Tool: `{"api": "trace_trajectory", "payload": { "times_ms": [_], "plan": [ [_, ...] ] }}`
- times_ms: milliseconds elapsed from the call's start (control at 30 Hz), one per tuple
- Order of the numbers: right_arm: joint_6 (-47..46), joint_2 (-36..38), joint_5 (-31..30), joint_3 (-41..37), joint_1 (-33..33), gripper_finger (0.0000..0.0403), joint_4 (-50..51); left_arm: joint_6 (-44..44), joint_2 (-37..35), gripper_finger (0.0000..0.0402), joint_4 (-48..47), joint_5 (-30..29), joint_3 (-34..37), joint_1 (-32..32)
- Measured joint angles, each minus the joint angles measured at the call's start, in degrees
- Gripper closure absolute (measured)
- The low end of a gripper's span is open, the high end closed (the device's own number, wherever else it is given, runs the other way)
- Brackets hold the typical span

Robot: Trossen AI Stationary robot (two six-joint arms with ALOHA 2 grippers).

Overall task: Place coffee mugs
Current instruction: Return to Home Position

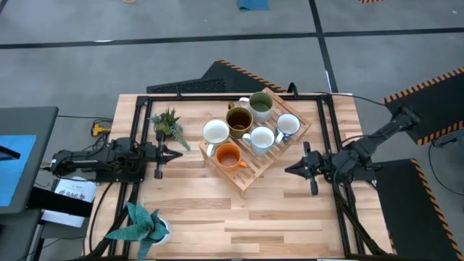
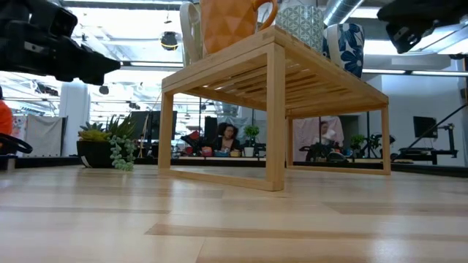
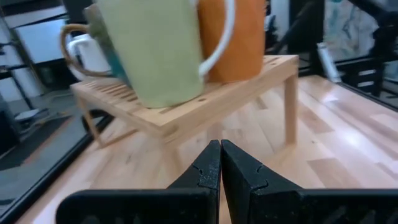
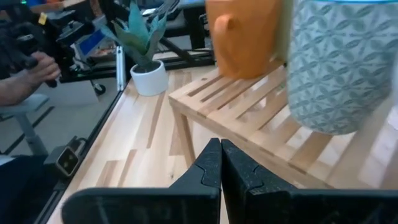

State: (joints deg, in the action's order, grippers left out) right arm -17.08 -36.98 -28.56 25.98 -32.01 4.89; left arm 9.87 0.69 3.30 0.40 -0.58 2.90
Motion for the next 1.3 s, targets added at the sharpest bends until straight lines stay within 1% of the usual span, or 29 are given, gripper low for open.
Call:
{"api": "trace_trajectory", "payload": {
  "times_ms": [100,167,367,500,633,733,867,933,1067,1133,1300],
  "plan": [
    [1.2,1.4,0.5,0.0,2.1,0.0381,-0.5,0.0,0.0,0.0401,0.0,-0.8,0.0,0.0],
    [3.6,1.4,3.3,0.0,4.7,0.0382,-2.8,0.0,0.0,0.0401,0.1,-0.7,0.0,0.0],
    [11.0,-0.2,19.1,0.0,16.1,0.0384,-8.4,0.0,0.0,0.0401,0.0,-0.7,0.1,0.0],
    [11.9,-0.3,26.7,0.0,23.6,0.0381,-7.6,0.0,0.0,0.0401,-0.5,-0.7,0.1,0.0],
    [13.8,1.4,32.7,0.0,28.4,0.0381,-6.8,0.0,0.0,0.0401,-1.6,-0.8,0.1,0.0],
    [14.1,3.1,34.6,0.0,30.0,0.0381,-5.9,0.0,0.0,0.0401,-1.6,-0.8,0.1,0.0],
    [13.8,5.2,36.4,-0.9,29.1,0.0381,-5.1,0.0,0.0,0.0401,-1.6,-0.8,0.1,0.0],
    [12.8,6.9,36.5,-4.1,28.2,0.0381,-6.5,0.0,0.0,0.0401,-1.6,-0.8,0.1,0.0],
    [11.2,11.3,36.4,-13.2,27.3,0.0381,-13.5,0.0,0.0,0.0401,-1.6,-0.9,0.2,0.0],
    [10.8,14.6,36.4,-15.5,27.7,0.0381,-15.4,0.0,0.0,0.0401,-1.6,-0.9,0.2,0.0],
    [10.9,22.8,36.3,-19.8,28.1,0.0381,-14.1,0.0,0.0,0.0401,-1.5,-0.9,0.2,0.0]
  ]
}}
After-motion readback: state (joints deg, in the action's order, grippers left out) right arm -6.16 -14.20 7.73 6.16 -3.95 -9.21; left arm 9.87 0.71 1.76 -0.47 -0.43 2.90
